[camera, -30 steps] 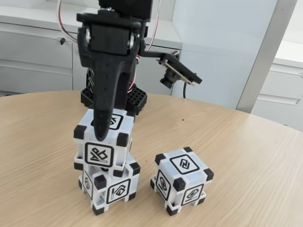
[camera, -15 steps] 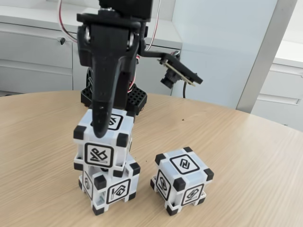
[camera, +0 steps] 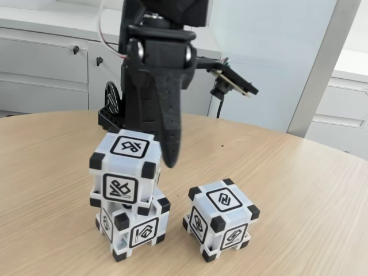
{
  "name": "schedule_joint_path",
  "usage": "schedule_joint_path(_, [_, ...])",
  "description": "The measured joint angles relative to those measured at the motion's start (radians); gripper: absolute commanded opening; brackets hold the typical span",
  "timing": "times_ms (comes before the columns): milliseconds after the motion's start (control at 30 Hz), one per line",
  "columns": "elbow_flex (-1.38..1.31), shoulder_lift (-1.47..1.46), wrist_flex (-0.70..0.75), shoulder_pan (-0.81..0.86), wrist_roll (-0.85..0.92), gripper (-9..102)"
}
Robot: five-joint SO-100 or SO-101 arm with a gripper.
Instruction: Stack cubes from left to right.
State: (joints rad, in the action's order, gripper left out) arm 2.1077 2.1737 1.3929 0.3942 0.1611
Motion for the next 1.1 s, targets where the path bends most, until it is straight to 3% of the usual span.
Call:
schedule_joint_path(200, [-0.120, 0.000, 0.000, -0.014, -0.008, 43])
schedule_joint_path(600, [-0.156, 0.000, -0.005, -0.265, 0.044, 43])
schedule_joint_path(1100, [-0.158, -0.160, -0.106, -0.301, 0.078, 43])
